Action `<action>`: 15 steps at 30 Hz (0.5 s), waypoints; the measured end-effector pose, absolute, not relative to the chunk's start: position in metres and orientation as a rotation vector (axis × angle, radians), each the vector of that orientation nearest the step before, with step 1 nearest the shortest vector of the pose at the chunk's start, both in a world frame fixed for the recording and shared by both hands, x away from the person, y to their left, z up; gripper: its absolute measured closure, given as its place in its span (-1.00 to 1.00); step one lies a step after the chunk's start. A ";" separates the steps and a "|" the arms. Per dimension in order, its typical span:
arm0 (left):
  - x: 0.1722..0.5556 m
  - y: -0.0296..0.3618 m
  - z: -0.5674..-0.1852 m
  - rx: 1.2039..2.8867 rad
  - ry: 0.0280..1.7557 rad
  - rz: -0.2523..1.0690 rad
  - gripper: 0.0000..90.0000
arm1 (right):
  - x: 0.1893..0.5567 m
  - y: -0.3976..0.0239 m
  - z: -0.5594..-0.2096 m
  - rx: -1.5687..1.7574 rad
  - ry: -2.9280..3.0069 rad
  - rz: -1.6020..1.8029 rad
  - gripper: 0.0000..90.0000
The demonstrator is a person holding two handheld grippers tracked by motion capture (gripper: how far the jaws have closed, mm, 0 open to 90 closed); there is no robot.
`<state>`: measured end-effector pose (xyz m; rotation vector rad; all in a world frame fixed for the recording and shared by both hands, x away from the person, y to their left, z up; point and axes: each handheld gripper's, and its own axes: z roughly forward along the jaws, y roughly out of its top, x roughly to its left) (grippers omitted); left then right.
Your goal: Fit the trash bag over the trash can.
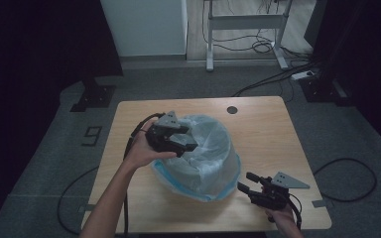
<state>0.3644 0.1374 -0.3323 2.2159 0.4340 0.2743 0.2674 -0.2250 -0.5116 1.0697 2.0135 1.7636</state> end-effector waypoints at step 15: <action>0.316 0.220 -0.361 2.031 0.567 0.356 -0.30 | 0.270 -0.234 -0.513 1.104 1.979 1.730 -0.14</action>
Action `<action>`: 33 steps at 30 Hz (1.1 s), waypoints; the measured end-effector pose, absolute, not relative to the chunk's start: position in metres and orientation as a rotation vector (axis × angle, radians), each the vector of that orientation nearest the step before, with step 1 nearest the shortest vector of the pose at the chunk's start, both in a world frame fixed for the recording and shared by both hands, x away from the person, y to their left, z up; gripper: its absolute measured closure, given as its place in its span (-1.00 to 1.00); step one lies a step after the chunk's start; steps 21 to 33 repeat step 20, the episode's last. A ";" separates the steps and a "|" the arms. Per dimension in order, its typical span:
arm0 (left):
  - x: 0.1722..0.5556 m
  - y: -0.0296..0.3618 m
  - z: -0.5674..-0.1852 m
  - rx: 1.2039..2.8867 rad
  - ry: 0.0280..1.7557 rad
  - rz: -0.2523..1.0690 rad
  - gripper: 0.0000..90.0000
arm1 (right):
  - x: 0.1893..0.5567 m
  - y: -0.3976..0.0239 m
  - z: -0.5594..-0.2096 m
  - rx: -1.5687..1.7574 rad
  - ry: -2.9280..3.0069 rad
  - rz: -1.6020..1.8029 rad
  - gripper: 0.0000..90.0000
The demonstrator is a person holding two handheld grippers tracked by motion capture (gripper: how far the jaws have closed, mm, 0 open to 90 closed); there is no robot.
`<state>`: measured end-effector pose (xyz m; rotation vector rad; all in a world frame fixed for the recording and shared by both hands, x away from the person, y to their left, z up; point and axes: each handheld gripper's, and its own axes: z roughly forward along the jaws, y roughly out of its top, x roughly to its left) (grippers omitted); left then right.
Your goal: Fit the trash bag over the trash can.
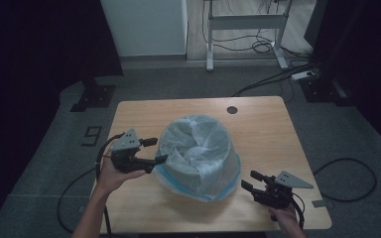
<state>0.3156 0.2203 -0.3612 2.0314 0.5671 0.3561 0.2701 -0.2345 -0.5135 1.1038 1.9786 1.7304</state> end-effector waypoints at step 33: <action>0.292 0.261 -0.400 1.977 0.654 0.366 -0.31 | 0.271 -0.239 -0.515 1.117 1.969 1.691 -0.16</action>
